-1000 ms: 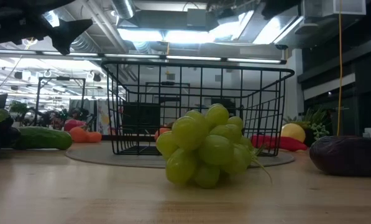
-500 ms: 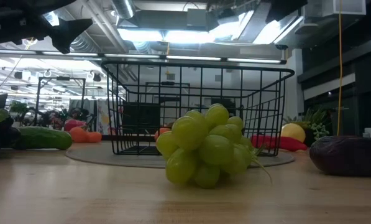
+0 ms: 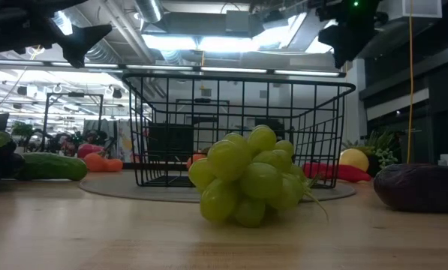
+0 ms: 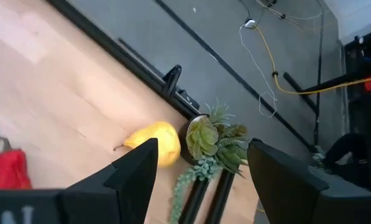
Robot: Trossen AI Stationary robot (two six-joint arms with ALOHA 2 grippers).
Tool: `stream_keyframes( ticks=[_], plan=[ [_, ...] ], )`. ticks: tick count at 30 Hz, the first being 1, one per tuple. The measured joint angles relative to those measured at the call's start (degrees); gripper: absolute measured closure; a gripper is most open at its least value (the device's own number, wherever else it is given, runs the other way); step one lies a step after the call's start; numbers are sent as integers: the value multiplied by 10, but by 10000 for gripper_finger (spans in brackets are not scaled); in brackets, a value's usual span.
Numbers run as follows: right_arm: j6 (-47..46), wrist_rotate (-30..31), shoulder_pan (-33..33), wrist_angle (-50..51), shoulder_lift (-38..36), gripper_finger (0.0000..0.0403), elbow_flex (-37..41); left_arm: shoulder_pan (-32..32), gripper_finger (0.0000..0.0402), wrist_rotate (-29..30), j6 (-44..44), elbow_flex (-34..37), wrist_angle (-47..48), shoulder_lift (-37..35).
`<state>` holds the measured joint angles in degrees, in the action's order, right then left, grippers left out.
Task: Build produce basket
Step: Put the red chili pepper into the wire basket
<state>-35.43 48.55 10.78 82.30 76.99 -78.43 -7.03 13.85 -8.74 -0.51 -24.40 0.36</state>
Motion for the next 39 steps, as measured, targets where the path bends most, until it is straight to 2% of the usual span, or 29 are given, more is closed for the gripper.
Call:
stream_keyframes(
  ticks=[7,10,16,21,25,27,33,39],
  plan=[
    [19,-2,7,-2,20,156,0,0,86,0,42,0,-10,0],
    [46,-11,10,-2,25,156,0,0,86,0,33,0,-14,0],
    [77,-81,11,-2,25,156,0,0,86,0,3,0,-14,0],
    [110,-169,12,-7,24,156,8,0,86,0,3,0,-14,0],
    [143,-261,12,-28,24,156,62,0,86,0,16,0,-14,0],
    [151,-288,12,-63,24,156,106,0,86,0,20,0,-14,0],
    [146,-293,12,-183,25,156,217,0,86,0,33,0,-14,0],
    [115,-333,12,-235,25,156,262,0,86,1,33,0,-22,0]
  ],
)
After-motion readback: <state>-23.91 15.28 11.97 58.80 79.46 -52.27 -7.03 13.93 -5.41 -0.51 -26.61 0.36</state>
